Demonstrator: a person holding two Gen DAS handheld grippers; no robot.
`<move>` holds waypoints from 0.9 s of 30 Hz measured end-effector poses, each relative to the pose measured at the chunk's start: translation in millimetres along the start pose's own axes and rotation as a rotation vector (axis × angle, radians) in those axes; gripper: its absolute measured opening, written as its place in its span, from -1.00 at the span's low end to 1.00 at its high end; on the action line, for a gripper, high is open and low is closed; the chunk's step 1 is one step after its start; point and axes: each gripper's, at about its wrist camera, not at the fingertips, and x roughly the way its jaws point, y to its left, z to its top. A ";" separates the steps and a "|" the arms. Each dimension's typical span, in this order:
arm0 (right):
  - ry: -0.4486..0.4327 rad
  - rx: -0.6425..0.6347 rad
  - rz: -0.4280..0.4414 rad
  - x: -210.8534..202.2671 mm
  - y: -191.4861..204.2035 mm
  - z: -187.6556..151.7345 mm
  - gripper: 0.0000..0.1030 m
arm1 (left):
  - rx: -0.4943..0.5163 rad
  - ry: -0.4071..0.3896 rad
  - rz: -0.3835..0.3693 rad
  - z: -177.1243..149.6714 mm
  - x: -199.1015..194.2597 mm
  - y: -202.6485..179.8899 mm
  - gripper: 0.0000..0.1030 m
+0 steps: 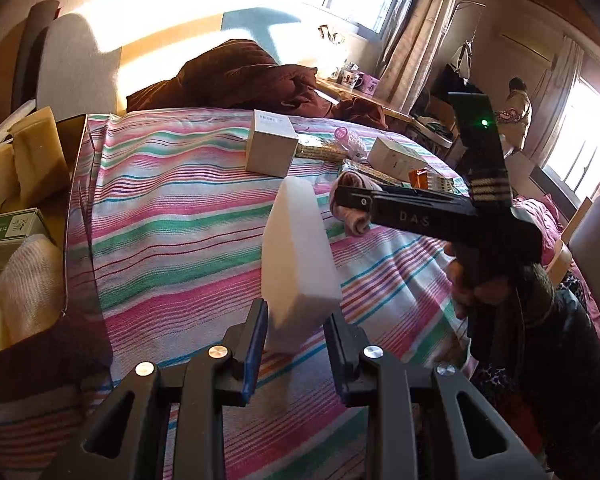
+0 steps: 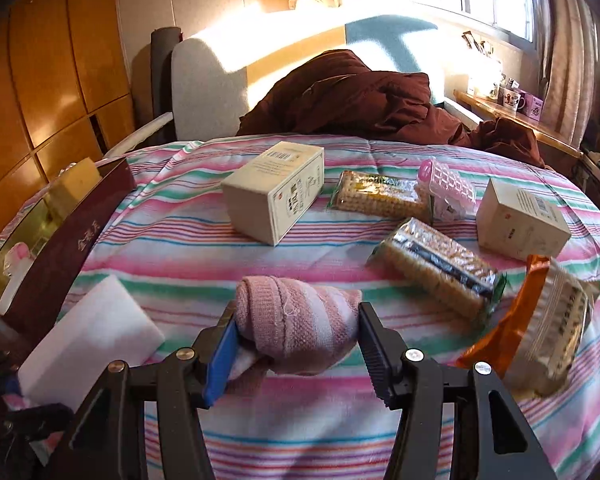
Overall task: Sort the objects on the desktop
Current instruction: 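Lift the white sponge and pink sock and carry them toward the gold tray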
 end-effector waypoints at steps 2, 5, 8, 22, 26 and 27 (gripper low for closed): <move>-0.005 0.009 0.010 -10.7 3.3 -12.0 0.12 | 0.000 0.008 0.008 -2.6 1.1 -1.1 -0.36; -0.016 0.009 0.010 -23.7 7.7 -28.0 0.12 | -0.012 0.016 0.017 -6.2 2.9 0.0 -0.16; -0.032 0.000 0.001 -35.2 11.3 -40.8 0.12 | -0.036 0.006 0.018 -6.4 0.8 3.0 -0.05; -0.052 -0.017 -0.013 -46.4 14.1 -55.8 0.15 | 0.062 -0.035 0.109 19.5 16.6 -14.3 0.06; -0.054 -0.021 -0.016 -45.6 15.1 -56.4 0.17 | 0.050 -0.027 0.140 17.9 22.2 -11.7 -0.26; -0.053 -0.022 -0.015 -45.0 15.8 -56.8 0.18 | 0.045 -0.020 0.143 16.4 23.7 -10.0 -0.31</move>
